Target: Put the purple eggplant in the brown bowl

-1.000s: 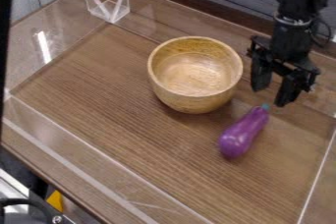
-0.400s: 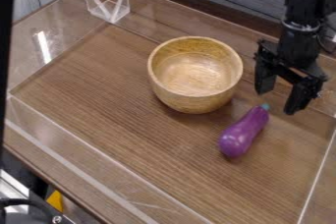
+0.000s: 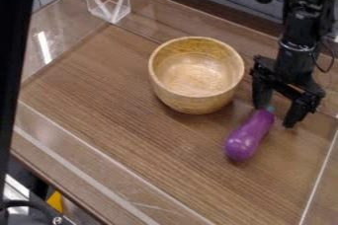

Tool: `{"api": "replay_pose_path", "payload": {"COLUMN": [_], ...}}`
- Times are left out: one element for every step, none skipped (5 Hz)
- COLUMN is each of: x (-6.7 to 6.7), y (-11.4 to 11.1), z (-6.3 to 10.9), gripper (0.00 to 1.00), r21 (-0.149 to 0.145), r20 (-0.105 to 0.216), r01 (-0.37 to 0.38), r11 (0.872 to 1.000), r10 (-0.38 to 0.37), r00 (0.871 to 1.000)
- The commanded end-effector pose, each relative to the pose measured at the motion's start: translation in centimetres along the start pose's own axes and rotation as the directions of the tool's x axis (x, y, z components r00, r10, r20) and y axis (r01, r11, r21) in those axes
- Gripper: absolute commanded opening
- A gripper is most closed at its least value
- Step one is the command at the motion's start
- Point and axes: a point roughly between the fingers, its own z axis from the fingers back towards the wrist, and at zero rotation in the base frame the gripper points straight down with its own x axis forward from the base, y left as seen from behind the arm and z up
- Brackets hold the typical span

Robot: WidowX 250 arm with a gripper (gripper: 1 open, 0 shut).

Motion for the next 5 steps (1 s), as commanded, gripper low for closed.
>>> {"api": "replay_pose_path", "payload": {"x": [0.0, 0.2, -0.2, -0.6, -0.9], "y": [-0.7, -0.4, -0.8, -1.2, 0.3], "z": [1.7, 1.6, 2.8, 4.2, 7.3], "gripper": [0.0, 0.0, 0.0, 0.0, 0.0], "r21": [0.0, -0.003, -0.004, -0.003, -0.005], "r20": [0.051, 0.053, 0.058, 0.067, 0.105], "r01": [-0.086, -0.145, -0.069, 0.005, -0.046], "r11": [0.996, 0.989, 0.998, 1.0, 0.999], "r10": [0.086, 0.145, 0.069, -0.004, 0.046], "r00": [0.995, 0.988, 0.996, 0.998, 0.993]}}
